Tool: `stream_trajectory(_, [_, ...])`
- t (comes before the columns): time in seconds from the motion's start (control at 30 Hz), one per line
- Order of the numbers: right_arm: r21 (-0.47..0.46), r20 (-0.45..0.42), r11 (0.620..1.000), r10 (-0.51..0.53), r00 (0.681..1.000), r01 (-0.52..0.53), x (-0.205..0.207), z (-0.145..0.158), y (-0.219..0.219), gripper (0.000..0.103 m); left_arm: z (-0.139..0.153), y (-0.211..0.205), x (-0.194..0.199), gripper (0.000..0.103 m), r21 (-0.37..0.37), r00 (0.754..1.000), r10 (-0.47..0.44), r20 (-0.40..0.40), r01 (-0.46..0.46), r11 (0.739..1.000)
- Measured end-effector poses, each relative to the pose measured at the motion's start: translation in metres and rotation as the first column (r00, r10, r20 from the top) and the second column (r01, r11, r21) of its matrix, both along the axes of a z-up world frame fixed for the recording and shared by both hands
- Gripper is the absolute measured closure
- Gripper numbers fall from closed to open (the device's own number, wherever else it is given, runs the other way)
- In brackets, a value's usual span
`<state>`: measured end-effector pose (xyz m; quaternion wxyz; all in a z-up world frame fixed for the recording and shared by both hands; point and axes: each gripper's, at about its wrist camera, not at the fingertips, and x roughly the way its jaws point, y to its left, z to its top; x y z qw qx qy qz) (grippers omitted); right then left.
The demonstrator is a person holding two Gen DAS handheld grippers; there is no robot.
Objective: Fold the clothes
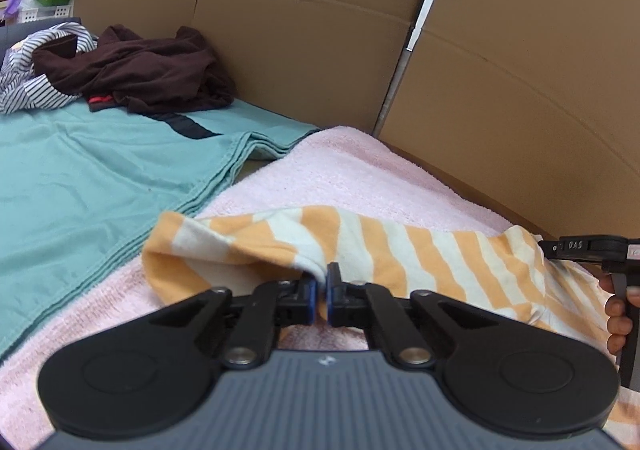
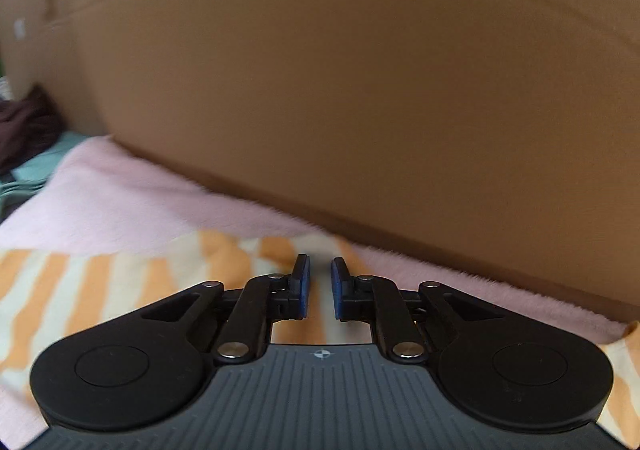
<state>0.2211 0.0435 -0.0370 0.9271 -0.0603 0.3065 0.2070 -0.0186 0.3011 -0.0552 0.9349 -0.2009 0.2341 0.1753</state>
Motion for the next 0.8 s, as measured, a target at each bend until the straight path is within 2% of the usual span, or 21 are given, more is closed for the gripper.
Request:
stream_trajectory(0.1, [0.129,-0.024,0.992,0.0,1.0,0.003,-0.012,0.012,-0.013,0.093,0.0,0.001,0.0,0.103,-0.007,1.0,0.005,0.005,-0.005,1.0])
stream_trajectory(0.23, [0.094,-0.061,0.993,0.084,0.995,-0.078,-0.023,0.009,-0.001,0.095,0.0,0.001,0.001,0.103,-0.008,1.0,0.005,0.01,-0.005,1.0])
stream_trajectory(0.27, [0.071,-0.046,0.995,0.075,0.996,-0.072,-0.022,0.006,0.002,0.095,0.0,0.001,0.001,0.103,-0.01,1.0,0.001,0.011,-0.001,1.0])
stream_trajectory(0.33, [0.038,-0.02,0.998,0.041,0.999,-0.04,-0.018,0.001,0.006,0.086,0.0,0.002,0.0,0.103,-0.016,1.0,-0.008,0.014,0.008,1.0])
stream_trajectory(0.4, [0.076,-0.025,0.997,0.009,1.0,-0.007,-0.024,0.007,0.005,0.085,0.0,0.0,0.0,0.103,-0.008,1.0,-0.024,0.013,0.025,1.0])
stream_trajectory(0.5, [0.172,-0.019,0.977,0.131,0.991,-0.126,-0.049,0.024,0.007,0.086,0.002,-0.006,0.002,0.103,0.013,0.997,-0.079,0.019,0.079,0.997])
stream_trajectory(0.63, [0.172,-0.016,0.948,0.273,0.962,-0.267,-0.08,0.044,0.016,0.086,0.003,-0.01,0.003,0.103,0.015,0.993,-0.115,0.029,0.115,0.993])
stream_trajectory(0.7, [0.198,-0.038,0.928,0.328,0.944,-0.314,-0.084,0.048,0.02,0.086,0.002,-0.012,0.006,0.103,0.016,0.991,-0.133,0.009,0.133,0.991])
stream_trajectory(0.8, [0.242,-0.064,0.89,0.413,0.909,-0.387,-0.089,0.056,0.032,0.086,0.003,-0.017,0.008,0.094,0.042,0.987,-0.158,-0.02,0.158,0.986])
